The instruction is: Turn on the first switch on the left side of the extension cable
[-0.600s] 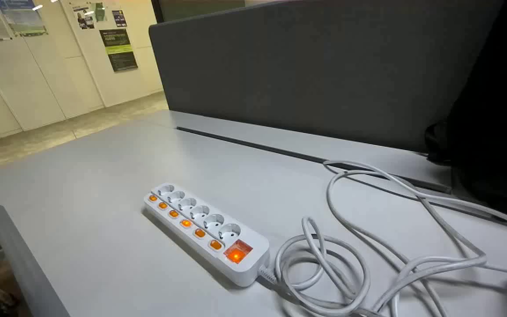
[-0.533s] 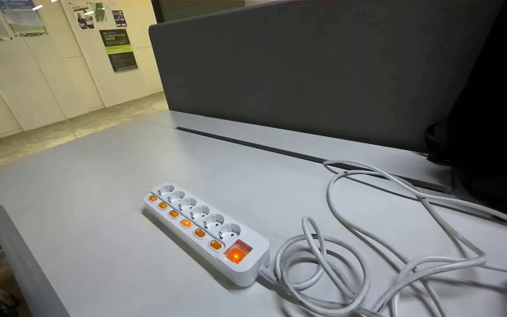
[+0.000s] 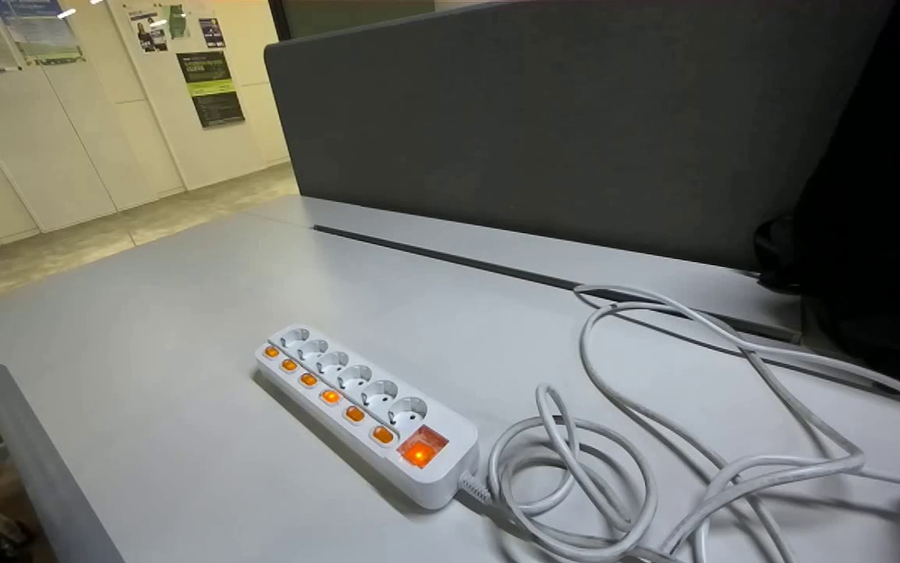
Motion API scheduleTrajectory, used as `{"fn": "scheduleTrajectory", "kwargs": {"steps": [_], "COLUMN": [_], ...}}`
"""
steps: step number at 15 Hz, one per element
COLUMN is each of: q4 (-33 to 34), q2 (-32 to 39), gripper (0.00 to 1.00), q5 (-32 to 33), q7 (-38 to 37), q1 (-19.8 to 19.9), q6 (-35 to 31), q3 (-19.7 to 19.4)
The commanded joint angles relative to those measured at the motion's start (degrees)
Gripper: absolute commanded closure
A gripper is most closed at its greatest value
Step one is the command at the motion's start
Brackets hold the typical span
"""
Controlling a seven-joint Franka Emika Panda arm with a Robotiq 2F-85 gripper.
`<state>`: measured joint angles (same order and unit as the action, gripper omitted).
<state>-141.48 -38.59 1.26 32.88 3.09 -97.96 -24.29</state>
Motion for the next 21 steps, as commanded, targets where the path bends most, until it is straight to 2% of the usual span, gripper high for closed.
{"fn": "scheduleTrajectory", "kwargs": {"steps": [1, 5, 8, 17, 21], "q4": [0.1, -0.6, -3.3, -11.6, -13.0], "q2": [0.4, 2.2, 6.3, 21.5, 28.1], "gripper": [0.00, 0.00, 0.00, 0.00, 0.00], "q5": [-0.7, -0.2, 0.4, -0.4, -0.9], "q7": [0.7, 0.0, -1.6, -3.8, -7.0], "q1": [1.4, 0.9, 0.2, -4.7, -7.0], "q6": [0.1, -1.9, -7.7, -36.4, -46.1], "q3": [1.1, 2.0, 4.9, 16.5, 20.5]}}
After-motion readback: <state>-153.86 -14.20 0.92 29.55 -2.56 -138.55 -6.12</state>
